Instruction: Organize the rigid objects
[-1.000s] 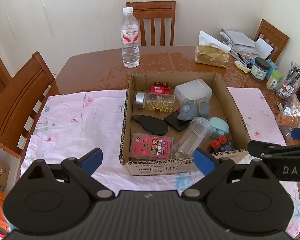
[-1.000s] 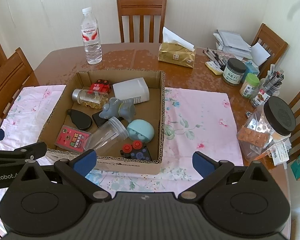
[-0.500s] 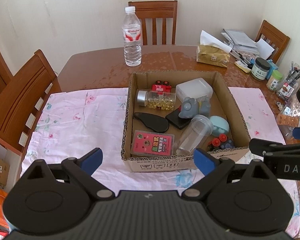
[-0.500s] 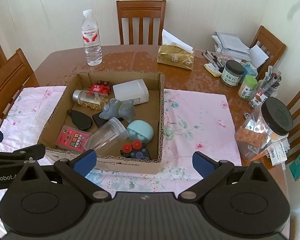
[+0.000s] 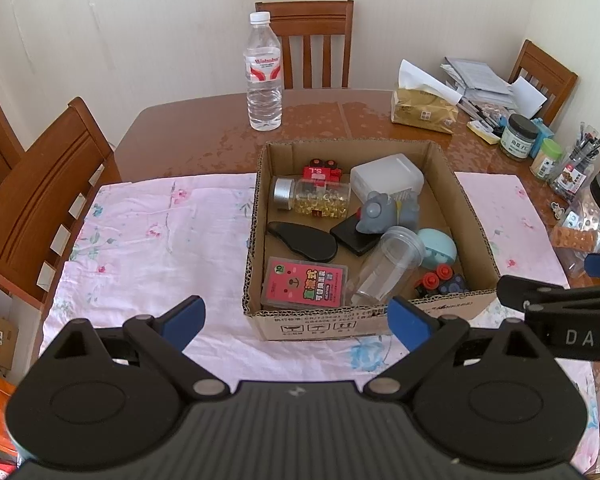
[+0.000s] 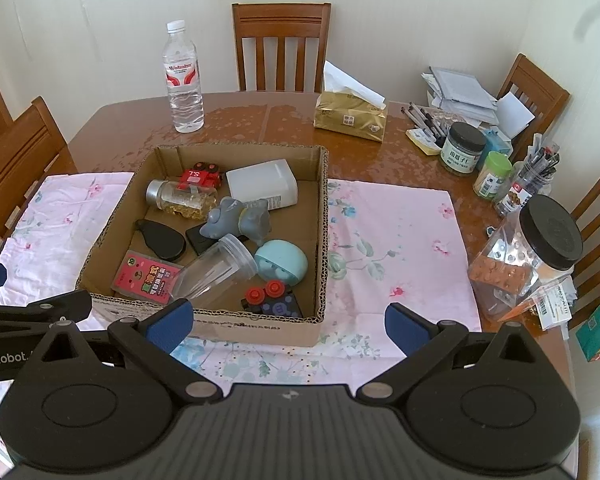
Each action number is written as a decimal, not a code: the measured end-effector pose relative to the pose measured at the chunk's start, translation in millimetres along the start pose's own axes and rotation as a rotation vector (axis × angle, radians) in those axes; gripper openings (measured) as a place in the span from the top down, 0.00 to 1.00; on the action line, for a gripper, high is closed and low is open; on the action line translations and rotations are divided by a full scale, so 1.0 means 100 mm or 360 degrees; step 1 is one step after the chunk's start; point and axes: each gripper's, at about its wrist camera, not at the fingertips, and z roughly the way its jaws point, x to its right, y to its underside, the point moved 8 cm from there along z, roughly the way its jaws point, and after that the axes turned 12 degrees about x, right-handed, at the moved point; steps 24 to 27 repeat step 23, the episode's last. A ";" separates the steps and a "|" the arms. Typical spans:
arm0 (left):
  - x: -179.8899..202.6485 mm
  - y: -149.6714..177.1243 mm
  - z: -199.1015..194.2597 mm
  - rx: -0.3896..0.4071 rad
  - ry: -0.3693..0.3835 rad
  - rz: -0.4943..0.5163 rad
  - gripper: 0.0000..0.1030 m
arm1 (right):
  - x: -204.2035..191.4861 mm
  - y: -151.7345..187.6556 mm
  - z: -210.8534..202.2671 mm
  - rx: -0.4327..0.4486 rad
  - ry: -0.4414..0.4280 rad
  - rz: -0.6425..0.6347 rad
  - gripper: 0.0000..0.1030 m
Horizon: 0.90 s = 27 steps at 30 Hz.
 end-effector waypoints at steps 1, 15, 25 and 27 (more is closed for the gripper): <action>0.00 0.00 0.00 0.0000 -0.0001 0.0000 0.06 | 0.00 0.00 0.00 0.0000 0.0000 0.0000 0.00; -0.03 -0.02 0.00 0.0000 -0.0002 -0.0010 0.06 | -0.01 -0.02 -0.01 0.0008 0.0000 -0.0004 0.00; -0.03 -0.02 0.00 -0.0004 -0.0011 -0.0021 0.06 | -0.01 -0.03 -0.01 0.0008 -0.0003 -0.0006 0.00; -0.03 -0.02 0.00 -0.0004 -0.0011 -0.0021 0.06 | -0.01 -0.03 -0.01 0.0008 -0.0003 -0.0006 0.00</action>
